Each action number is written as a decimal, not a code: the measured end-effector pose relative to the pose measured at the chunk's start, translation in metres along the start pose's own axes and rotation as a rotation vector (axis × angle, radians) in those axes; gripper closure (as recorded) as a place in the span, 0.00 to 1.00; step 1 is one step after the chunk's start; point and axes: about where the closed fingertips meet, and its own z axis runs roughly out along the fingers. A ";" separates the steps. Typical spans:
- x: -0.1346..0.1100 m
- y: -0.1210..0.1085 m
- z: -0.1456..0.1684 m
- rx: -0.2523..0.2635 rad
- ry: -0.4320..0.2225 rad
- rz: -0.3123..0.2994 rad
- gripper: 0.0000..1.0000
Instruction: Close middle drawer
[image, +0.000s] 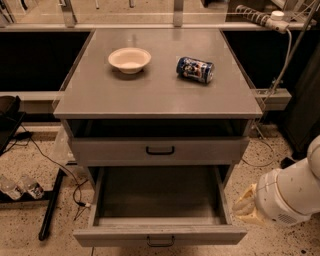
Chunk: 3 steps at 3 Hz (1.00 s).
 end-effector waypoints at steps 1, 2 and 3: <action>0.002 0.004 0.032 -0.020 -0.058 0.038 1.00; 0.006 0.005 0.092 -0.048 -0.111 0.085 1.00; 0.021 0.006 0.144 -0.014 -0.169 0.132 1.00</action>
Offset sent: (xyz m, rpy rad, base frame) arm 0.0330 0.0421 -0.1714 0.2190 0.0515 -0.1129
